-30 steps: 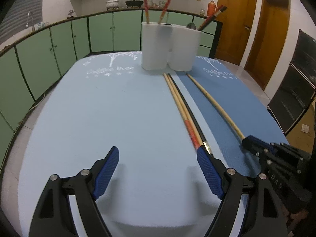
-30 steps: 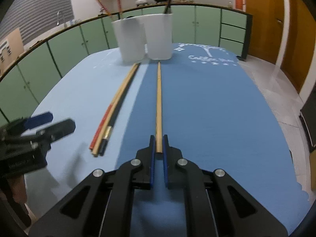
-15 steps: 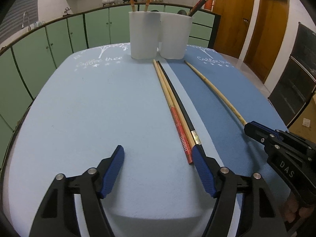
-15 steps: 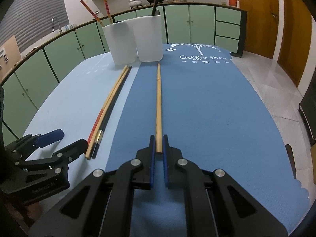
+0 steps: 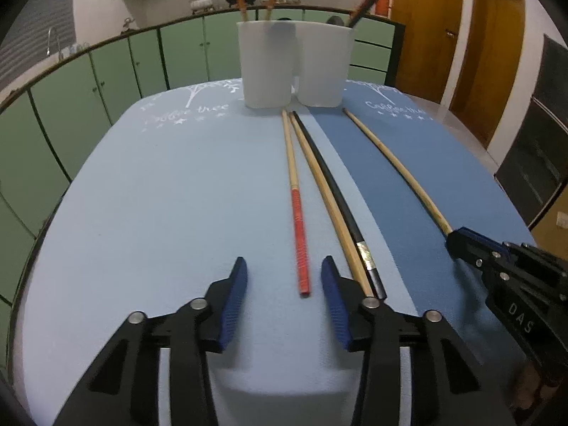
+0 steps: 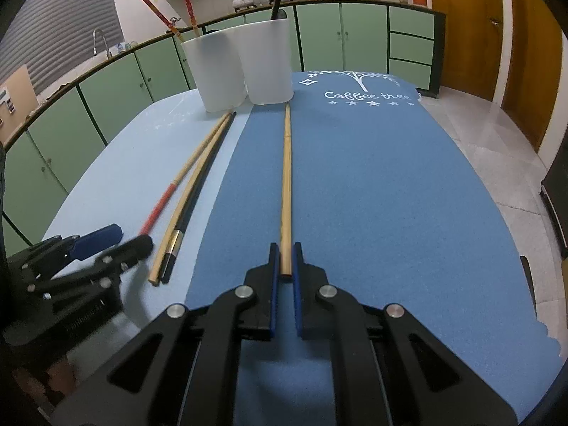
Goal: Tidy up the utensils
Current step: 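Lower the left tool onto the red-patterned chopstick and grasp it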
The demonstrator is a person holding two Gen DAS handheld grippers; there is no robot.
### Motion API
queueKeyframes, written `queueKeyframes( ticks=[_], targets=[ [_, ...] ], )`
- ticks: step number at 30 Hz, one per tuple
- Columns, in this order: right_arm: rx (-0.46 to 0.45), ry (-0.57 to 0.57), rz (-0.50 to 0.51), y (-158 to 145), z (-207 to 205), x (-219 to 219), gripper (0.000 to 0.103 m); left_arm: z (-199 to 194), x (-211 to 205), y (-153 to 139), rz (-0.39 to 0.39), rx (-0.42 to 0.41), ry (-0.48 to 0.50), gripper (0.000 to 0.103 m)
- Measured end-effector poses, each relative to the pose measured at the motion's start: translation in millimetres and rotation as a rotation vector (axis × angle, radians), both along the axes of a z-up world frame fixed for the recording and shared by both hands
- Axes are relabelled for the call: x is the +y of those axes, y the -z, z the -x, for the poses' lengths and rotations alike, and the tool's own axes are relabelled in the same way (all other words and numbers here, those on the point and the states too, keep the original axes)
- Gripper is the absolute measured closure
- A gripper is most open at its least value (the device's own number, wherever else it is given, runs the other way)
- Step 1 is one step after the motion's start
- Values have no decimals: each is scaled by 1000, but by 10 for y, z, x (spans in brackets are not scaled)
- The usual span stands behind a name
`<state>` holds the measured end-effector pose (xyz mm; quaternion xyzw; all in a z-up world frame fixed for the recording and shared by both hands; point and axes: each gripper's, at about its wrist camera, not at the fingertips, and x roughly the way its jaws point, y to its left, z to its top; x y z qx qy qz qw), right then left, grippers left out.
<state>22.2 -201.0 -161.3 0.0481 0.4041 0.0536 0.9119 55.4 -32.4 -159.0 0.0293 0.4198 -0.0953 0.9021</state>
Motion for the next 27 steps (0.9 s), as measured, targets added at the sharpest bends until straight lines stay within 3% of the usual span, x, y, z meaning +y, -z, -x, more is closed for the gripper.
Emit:
queueKeyframes(
  ticks=[6, 10, 24, 25, 27],
  targets=[
    [-4, -15, -5, 8, 24, -5, 92, 15, 72, 0, 51, 4, -4, 60],
    [-2, -27, -10, 4, 87, -31, 80, 55, 96, -7, 73, 5, -1, 55],
    [-11, -34, 17, 24, 56, -15, 81, 49, 101, 9, 85, -7, -25, 54],
    [-13, -32, 22, 25, 55, -9, 84, 60, 95, 11, 82, -10, -28, 56],
    [-16, -28, 30, 27, 51, -1, 88, 50, 75, 14, 69, -16, -34, 69]
  ],
)
